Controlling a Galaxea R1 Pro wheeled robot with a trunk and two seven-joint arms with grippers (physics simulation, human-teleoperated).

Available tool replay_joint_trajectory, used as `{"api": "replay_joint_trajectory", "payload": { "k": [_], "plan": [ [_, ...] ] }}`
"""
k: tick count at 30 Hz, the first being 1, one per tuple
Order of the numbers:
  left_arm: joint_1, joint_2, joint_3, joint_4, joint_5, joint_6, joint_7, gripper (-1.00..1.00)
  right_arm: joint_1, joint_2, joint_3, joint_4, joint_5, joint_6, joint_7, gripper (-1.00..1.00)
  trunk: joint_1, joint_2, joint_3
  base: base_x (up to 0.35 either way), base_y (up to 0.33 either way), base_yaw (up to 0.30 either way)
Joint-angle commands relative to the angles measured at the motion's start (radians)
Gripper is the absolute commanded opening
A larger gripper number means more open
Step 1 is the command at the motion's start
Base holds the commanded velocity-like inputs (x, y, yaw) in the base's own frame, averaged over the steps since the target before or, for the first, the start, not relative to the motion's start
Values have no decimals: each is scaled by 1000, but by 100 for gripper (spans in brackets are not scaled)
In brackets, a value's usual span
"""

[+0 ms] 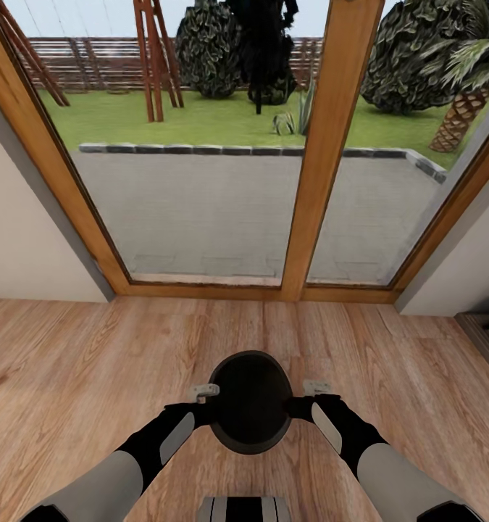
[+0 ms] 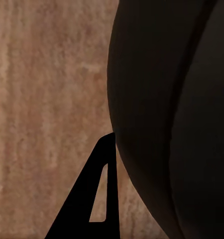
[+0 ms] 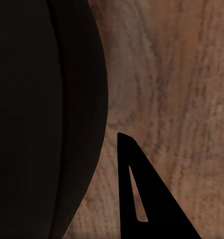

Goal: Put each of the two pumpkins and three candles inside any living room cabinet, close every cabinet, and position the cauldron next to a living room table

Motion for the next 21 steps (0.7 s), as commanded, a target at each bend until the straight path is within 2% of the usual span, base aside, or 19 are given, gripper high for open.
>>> {"api": "replay_joint_trajectory", "payload": {
  "k": [1, 3, 7, 9, 13, 21],
  "plan": [
    [0, 3, 1, 1, -21, 4, 10, -100, 0, -1, 0, 1, 24, 2, -9, -100, 0, 0, 0, 0, 0, 0],
    [0, 3, 1, 1, -21, 4, 10, -100, 0, -1, 0, 1, 24, 3, -8, -100, 0, 0, 0, 0, 0, 0],
    [5, 21, -5, -20, 24, -1, 6, -100, 1, -2, 5, 10, -27, 3, -3, -100, 0, 0, 0, 0, 0, 0],
    [13, 8, -4, -24, 35, -2, 1, -100, 0, -1, 5, 9, -40, 2, -6, -100, 0, 0, 0, 0, 0, 0],
    [18, -4, -5, -36, -15, -2, -1, -100, 1, 3, 7, 9, -22, 2, -9, -100, 0, 0, 0, 0, 0, 0],
    [18, -5, -5, -39, -26, -2, -2, -100, 1, 1, 7, 7, -8, 2, -11, -100, 0, 0, 0, 0, 0, 0]
  ]
}}
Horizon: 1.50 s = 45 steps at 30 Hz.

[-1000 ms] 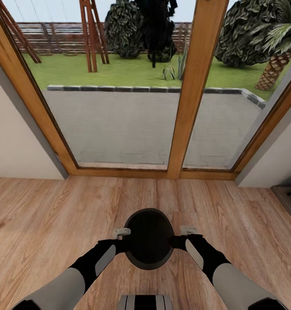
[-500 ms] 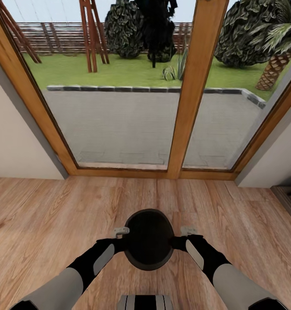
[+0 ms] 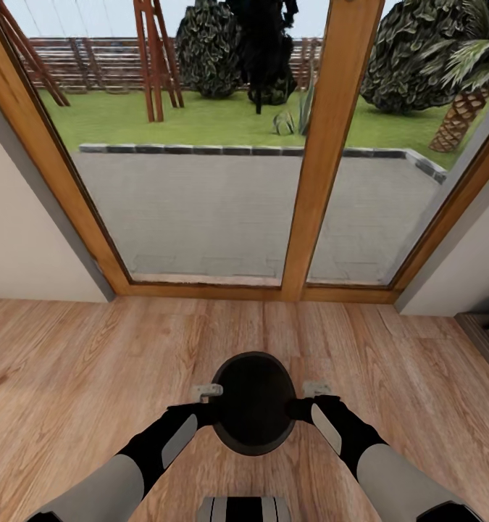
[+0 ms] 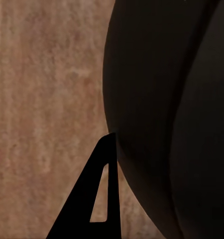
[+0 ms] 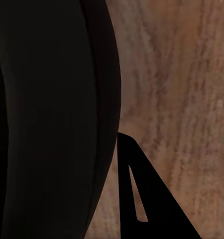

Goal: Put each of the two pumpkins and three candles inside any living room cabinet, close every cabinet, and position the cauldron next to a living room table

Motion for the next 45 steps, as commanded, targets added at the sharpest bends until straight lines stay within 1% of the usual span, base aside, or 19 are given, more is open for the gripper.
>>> {"api": "replay_joint_trajectory", "payload": {
  "k": [1, 5, 9, 10, 11, 13, 16, 29, 31, 33, 35, 45],
  "plan": [
    [0, 0, 0, -1, 5, 0, 0, -100, 0, 0, 0, 0, 6, 0, -2, -100, 0, 0, 0, 0, 0, 0],
    [0, 1, 1, -2, 12, 2, -1, -100, 0, 1, 1, 0, 16, 1, -2, -100, 0, 0, 0, 0, 0, 0],
    [0, 2, 2, -12, 12, 4, 0, -100, 0, 2, 10, -5, 39, 2, -1, -100, 0, 0, 0, 0, 0, 0],
    [0, 6, 2, -25, 12, 6, 0, -100, 0, 2, 11, -7, 63, 2, -1, -100, 0, 0, 0, 0, 0, 0],
    [0, 16, 1, -51, 12, 8, 0, -100, 0, 2, 12, -10, 70, 3, -1, -100, 0, 0, 0, 0, 0, 0],
    [0, 26, -2, -87, 12, 11, -1, -100, 0, 2, 13, -12, 74, 3, -1, -100, 0, 0, 0, 0, 0, 0],
    [0, 28, -2, -97, 12, 11, -1, -100, 0, 1, 13, -15, 74, 6, 1, -100, 0, 0, 0, 0, 0, 0],
    [0, 27, -4, -93, 12, 12, 0, -100, 0, -3, 13, -22, 73, 9, 6, -100, 0, 0, 0, 0, 0, 0],
    [0, 26, -4, -91, 12, 11, 1, -100, 0, -4, 13, -34, 72, 19, 8, -100, 0, 0, 0, 0, 0, 0],
    [0, 25, -4, -89, 12, 11, 1, -100, 0, -6, 13, -73, 69, 31, 8, -100, 0, 0, 0, 0, 0, 0],
    [0, 25, -4, -89, 12, 10, 1, -100, 1, -7, 13, -91, 67, 44, 8, -100, 0, 0, 0, 0, 0, 0],
    [0, 25, -4, -88, 12, 10, 1, -100, 3, -7, 13, -125, 66, 97, 9, -100, 0, 0, 0, 0, 0, 0]
  ]
}}
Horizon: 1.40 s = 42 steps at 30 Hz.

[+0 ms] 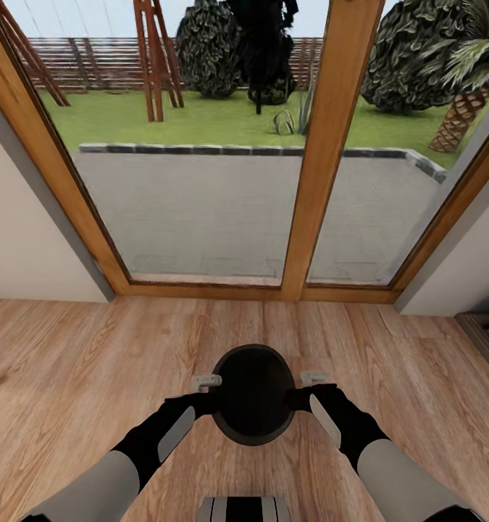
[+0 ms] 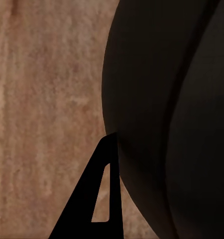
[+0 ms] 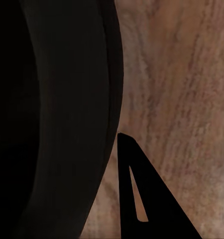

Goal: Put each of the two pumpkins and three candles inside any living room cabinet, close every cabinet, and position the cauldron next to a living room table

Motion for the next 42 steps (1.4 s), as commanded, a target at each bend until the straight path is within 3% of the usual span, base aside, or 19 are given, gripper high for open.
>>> {"api": "replay_joint_trajectory", "payload": {
  "k": [1, 11, 30, 42],
  "plan": [
    [0, -1, -3, -1, 15, -3, -2, -100, 0, 1, 2, -3, -35, 1, 9, -100, 0, 0, 0, 0, 0, 0],
    [0, -1, -3, 0, 15, -3, -1, -100, 0, 0, 0, -30, -35, 41, 9, -100, 0, 0, 0, 0, 0, 0],
    [0, -1, -3, 0, 15, -3, -1, -100, 0, 3, 0, -39, -38, 46, 8, -100, 0, 0, 0, 0, 0, 3],
    [0, -2, -3, 1, 15, -3, -1, -100, 0, 8, 0, -30, -40, 45, 6, -100, 0, 0, 0, 0, 0, 252]
  ]
}}
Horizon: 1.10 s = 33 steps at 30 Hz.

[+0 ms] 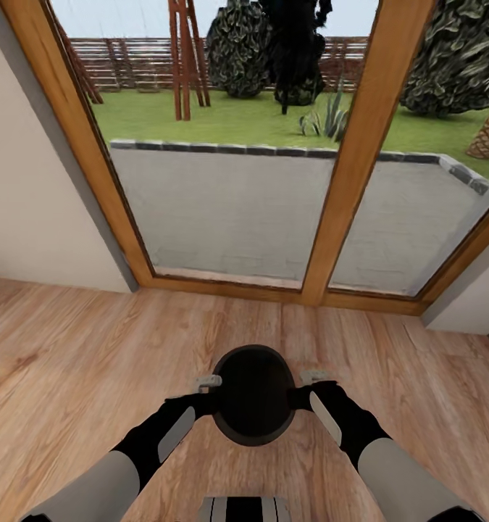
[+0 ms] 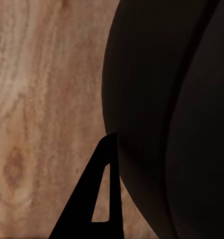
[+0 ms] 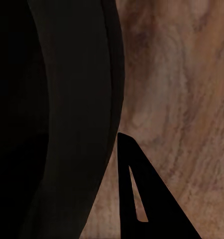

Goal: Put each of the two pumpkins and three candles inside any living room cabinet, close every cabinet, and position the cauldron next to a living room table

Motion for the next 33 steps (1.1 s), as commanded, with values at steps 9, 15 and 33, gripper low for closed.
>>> {"api": "replay_joint_trajectory", "payload": {
  "k": [9, 15, 33],
  "plan": [
    [1, -2, -3, -2, 13, -3, -2, -100, 0, 14, -1, 4, -39, -6, 9, -100, 0, 0, 0, 0, 0, 261],
    [1, -2, -3, 0, 15, -3, -2, -100, 0, 15, -1, 6, -39, -9, 8, -100, 0, 0, 0, 0, 0, 52],
    [1, -12, 0, 87, 13, -5, -4, -100, 0, 15, -1, 21, -37, -15, 4, -100, 0, 0, 0, 0, 0, 145]
  ]
}}
